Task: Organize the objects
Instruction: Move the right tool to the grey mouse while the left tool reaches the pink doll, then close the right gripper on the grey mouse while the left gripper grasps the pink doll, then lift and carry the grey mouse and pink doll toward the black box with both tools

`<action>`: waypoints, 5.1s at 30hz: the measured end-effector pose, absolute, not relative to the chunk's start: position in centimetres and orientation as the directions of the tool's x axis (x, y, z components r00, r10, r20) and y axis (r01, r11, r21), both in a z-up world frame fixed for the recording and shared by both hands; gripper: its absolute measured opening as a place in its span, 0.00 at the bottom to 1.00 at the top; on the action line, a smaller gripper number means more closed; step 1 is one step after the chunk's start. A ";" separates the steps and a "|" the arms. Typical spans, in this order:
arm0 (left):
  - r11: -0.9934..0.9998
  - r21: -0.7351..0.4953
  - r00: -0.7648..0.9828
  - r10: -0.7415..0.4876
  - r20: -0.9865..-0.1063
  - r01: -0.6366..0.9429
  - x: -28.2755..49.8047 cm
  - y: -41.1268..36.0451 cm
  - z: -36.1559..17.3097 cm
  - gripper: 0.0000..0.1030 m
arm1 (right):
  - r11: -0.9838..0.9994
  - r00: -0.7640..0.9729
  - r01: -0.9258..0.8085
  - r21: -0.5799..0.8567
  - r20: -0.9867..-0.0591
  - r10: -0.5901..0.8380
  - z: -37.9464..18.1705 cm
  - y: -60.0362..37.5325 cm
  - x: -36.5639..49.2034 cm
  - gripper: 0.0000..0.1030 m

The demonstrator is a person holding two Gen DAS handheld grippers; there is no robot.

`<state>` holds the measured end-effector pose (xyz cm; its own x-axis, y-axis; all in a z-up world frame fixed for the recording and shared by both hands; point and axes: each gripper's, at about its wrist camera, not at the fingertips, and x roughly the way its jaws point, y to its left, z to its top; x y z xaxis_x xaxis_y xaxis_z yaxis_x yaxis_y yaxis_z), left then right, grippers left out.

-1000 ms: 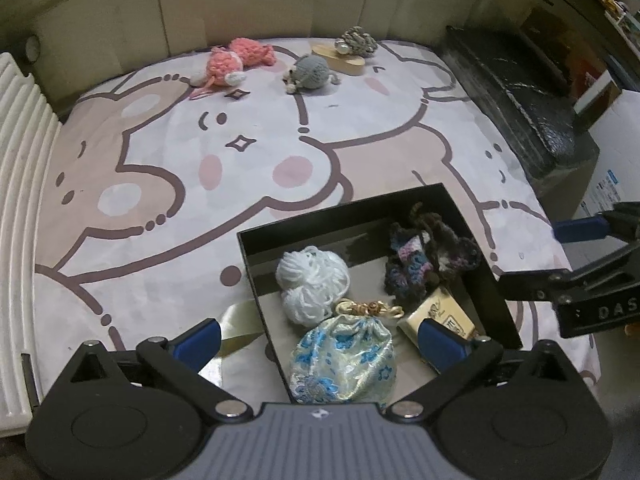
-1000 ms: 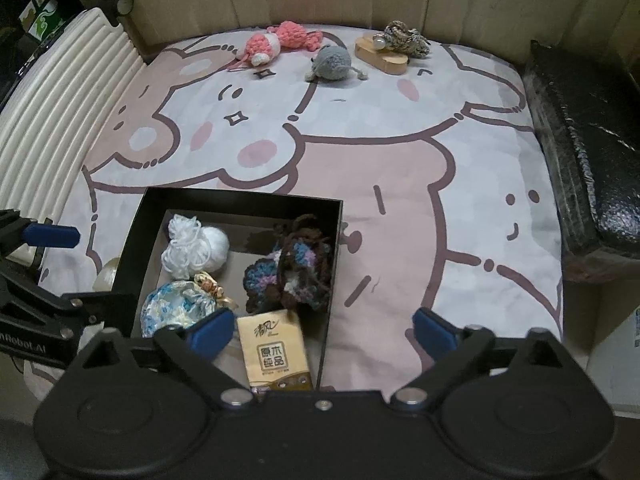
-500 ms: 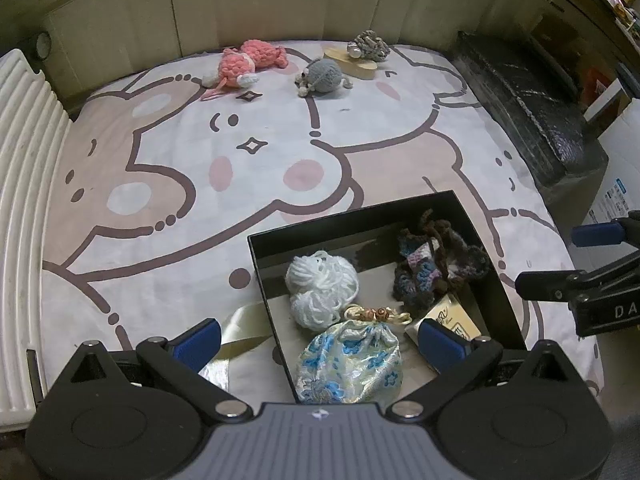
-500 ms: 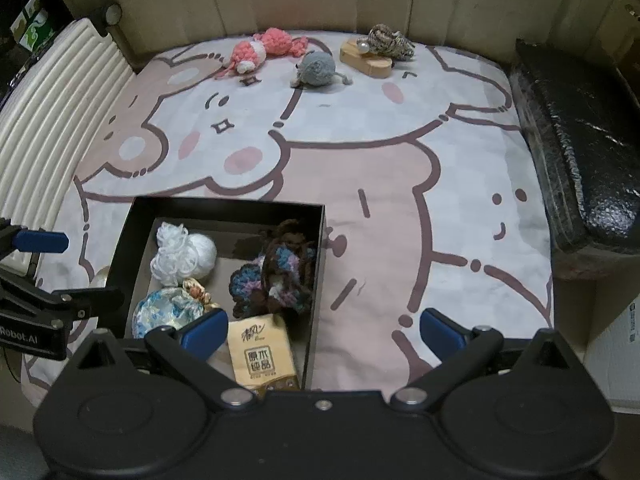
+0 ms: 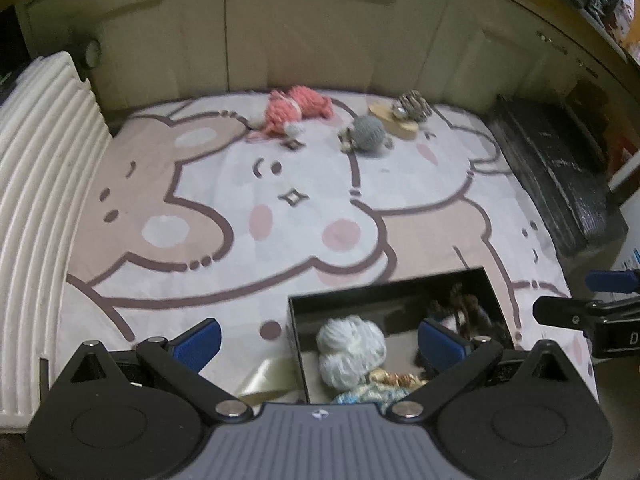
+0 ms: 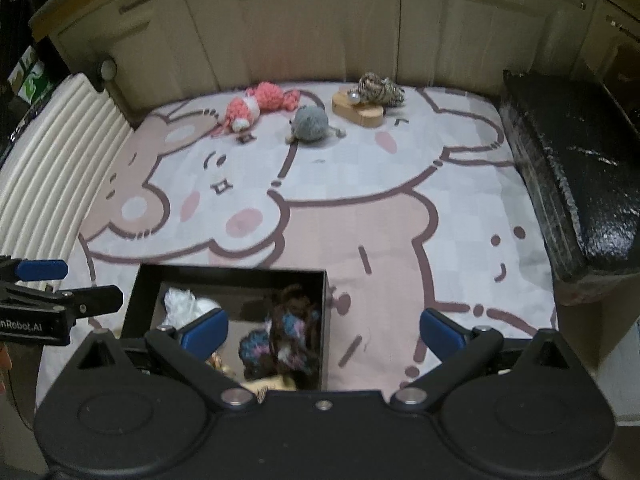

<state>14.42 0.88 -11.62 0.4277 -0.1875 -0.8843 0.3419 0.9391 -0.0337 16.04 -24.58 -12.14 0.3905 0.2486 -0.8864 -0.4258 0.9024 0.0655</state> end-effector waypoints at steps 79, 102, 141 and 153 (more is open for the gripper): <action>0.790 0.125 0.650 -0.390 -0.653 0.600 40.1 -4.4 -19.4 0.65 | 0.776 0.634 -0.630 0.026 -0.559 0.533 -23.4 -17.3 35.8 0.94; 0.726 0.158 0.439 -0.215 -0.873 0.669 48.1 -10.6 -24.8 0.58 | 0.756 0.531 -0.642 0.126 -0.637 0.558 -27.1 -13.9 39.1 0.67; 0.850 0.047 0.378 -0.183 -0.907 0.525 39.7 -4.0 -24.9 0.40 | 0.718 0.462 -0.691 0.082 -0.714 0.526 -27.2 -15.7 33.7 0.52; 0.896 0.026 0.421 -0.182 -0.889 0.443 34.9 -2.4 -23.6 0.38 | 0.736 0.489 -0.676 0.042 -0.722 0.490 -25.1 -17.9 30.0 0.52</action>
<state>34.89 -2.38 -23.63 0.4210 -0.1824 -0.8885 0.4428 0.8962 0.0258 29.99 -17.94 -25.10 0.4887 0.4902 -0.7218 -0.6761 0.7357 0.0419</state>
